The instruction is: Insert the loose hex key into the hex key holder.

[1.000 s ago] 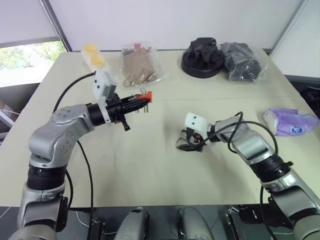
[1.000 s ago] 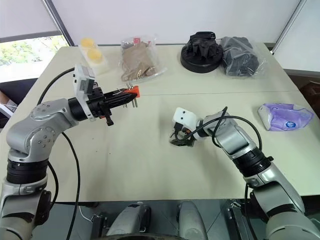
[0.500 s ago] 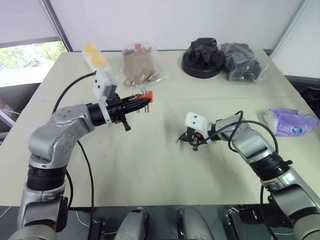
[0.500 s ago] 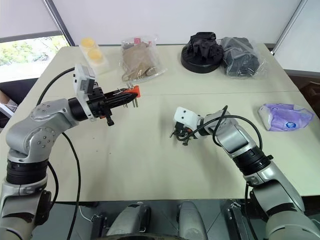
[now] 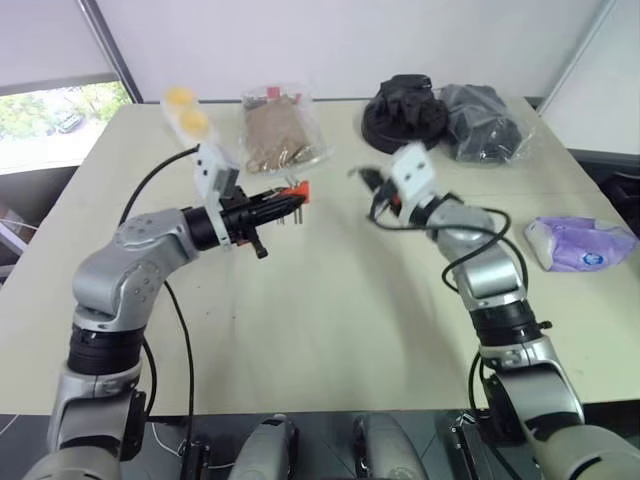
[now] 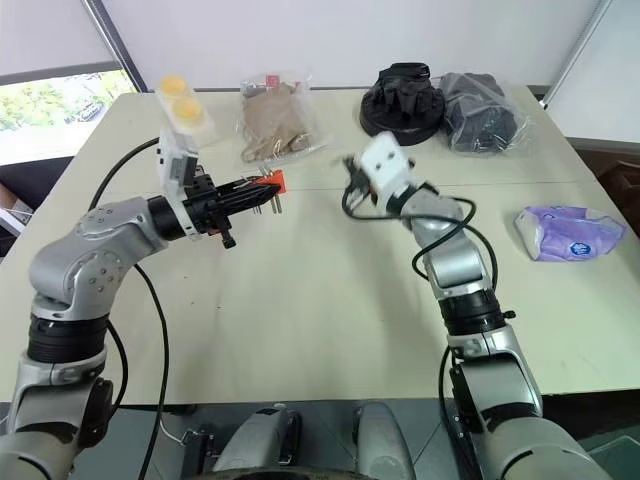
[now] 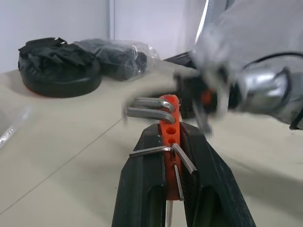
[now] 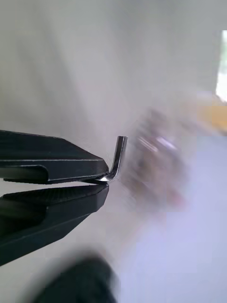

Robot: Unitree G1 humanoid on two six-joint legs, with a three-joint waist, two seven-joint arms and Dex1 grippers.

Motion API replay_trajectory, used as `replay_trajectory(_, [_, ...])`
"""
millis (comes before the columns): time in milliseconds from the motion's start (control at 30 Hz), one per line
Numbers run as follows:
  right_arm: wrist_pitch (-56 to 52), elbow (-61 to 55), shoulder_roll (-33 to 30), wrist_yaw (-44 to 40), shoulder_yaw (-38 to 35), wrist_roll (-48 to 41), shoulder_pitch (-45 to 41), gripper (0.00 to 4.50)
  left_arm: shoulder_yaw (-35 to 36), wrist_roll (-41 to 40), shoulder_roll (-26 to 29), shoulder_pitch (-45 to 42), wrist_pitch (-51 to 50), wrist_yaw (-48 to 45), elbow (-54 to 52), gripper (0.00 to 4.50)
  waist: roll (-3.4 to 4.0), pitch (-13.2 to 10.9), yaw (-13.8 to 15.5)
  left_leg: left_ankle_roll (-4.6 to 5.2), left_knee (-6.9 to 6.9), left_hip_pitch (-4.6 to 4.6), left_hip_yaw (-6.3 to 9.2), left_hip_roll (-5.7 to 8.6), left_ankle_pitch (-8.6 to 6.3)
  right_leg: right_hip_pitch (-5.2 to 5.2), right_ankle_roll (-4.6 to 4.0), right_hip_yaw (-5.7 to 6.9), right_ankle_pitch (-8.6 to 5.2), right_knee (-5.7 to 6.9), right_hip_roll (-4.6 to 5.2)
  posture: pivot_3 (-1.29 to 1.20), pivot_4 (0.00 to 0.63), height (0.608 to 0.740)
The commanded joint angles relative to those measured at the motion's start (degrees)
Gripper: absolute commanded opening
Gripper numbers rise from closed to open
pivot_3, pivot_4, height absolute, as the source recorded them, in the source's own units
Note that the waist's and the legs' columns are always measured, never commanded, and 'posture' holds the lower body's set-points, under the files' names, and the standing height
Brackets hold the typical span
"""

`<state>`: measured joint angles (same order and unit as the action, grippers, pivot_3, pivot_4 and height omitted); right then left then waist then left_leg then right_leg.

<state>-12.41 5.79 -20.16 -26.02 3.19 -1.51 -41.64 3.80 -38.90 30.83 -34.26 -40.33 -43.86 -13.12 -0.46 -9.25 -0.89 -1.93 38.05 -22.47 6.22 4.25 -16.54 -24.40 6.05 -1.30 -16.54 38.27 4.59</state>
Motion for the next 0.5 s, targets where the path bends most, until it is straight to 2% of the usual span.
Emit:
replay_trajectory(33, [5.06, -5.22, 3.09, 4.43, -4.08, -2.47, -1.22, 0.03, 0.31, 0.85, -0.61, -2.5, 2.49, -0.7, 1.41, 0.0, 0.0, 0.0, -0.04, 0.0, 0.0, 0.0, 0.0, 0.0, 0.0, 0.0, 0.0, 0.0, 0.0, -0.01, 0.0, 0.0, 0.15, 0.74])
replay_trajectory(100, [5.1, -7.63, 5.21, 5.56, -5.34, -4.66, -1.49, 0.03, -0.11, 1.4, -1.18, -3.49, 3.2, -1.12, 3.02, 0.0, 0.0, 0.0, -0.15, 0.0, -0.01, 0.0, 0.0, 0.01, 0.0, 0.01, 0.0, 0.0, 0.0, -0.01, -0.01, 0.0, 0.15, 0.74])
replay_trajectory(300, [-1.72, -14.56, 13.7, 5.32, -9.4, -20.61, -1.75, 0.03, -1.25, 3.09, -2.81, -5.98, 5.31, -2.84, 6.8, 0.0, 0.01, 0.0, -0.57, 0.0, -0.02, 0.01, 0.02, -0.02, 0.0, -0.02, 0.0, 0.0, 0.0, 0.05, -0.04, 0.0, 0.15, 0.74])
replay_trajectory(500, [-1.82, -15.01, 18.69, 5.98, -7.2, -23.65, -2.19, 0.03, -1.57, 3.88, -4.14, -7.78, 6.22, -3.08, 8.43, 0.0, 0.01, 0.01, -1.24, 0.0, -0.02, 0.01, 0.04, -0.01, 0.0, -0.03, 0.0, 0.0, 0.0, 0.09, -0.03, 0.0, 0.15, 0.74])
